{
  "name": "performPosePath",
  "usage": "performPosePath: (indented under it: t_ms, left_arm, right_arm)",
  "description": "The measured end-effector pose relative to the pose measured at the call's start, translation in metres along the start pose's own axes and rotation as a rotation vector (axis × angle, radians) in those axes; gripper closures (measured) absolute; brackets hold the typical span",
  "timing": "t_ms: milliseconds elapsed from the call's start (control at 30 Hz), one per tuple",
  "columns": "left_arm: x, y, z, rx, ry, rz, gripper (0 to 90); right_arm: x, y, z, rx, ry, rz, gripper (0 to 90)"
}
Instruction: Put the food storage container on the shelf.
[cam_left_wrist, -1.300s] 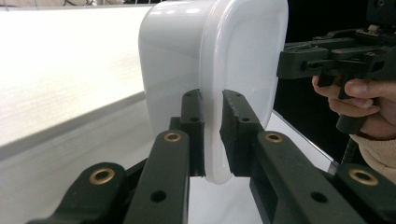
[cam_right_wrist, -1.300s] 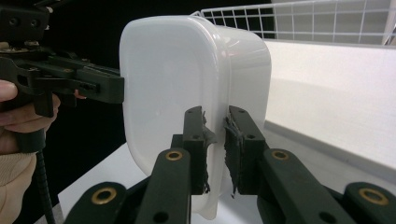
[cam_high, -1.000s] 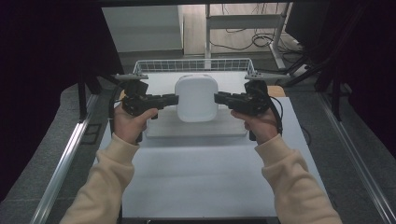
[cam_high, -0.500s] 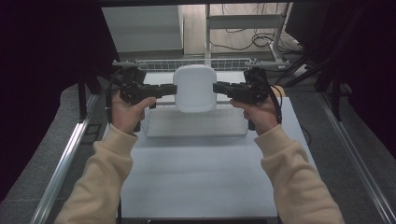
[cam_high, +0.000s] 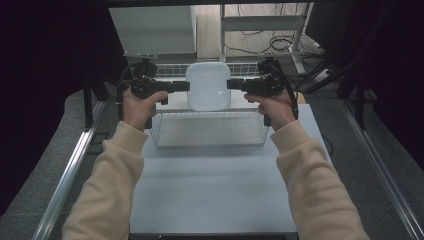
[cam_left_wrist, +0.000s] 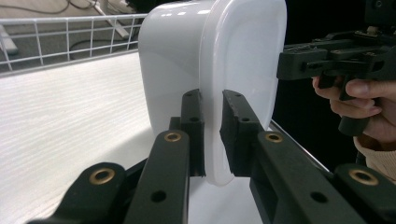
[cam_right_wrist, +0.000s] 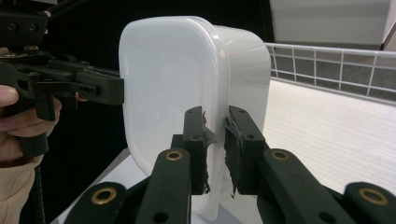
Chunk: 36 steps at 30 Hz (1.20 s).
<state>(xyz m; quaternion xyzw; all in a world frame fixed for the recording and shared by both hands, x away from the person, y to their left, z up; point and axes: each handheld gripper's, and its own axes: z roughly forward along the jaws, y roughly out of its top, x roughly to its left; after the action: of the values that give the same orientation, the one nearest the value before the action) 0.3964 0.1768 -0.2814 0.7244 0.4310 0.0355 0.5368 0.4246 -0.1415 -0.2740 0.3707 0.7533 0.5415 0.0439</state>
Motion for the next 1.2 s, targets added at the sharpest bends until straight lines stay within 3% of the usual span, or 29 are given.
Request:
performPosePath:
  t_ms: [467,833,967,1067,1200]
  left_arm:
    - [0.018,0.006,0.018,0.035,-0.009,-0.061,79.7]
    - [0.028,0.01,0.026,0.028,-0.024,-0.105,79.7]
    - [0.036,0.014,0.03,0.027,-0.038,-0.153,79.5]
    - [0.045,0.017,0.034,0.023,-0.066,-0.211,79.1]
    - [0.058,0.022,0.039,0.035,-0.091,-0.259,77.3]
  right_arm:
    - [-0.021,0.005,0.014,0.049,-0.002,0.076,78.4]
    - [-0.033,0.009,0.021,0.064,0.005,0.122,78.1]
    - [-0.037,0.014,0.025,0.076,0.007,0.145,77.5]
    - [-0.041,0.019,0.03,0.087,0.002,0.161,76.1]
    - [-0.053,0.025,0.038,0.108,0.02,0.232,74.8]
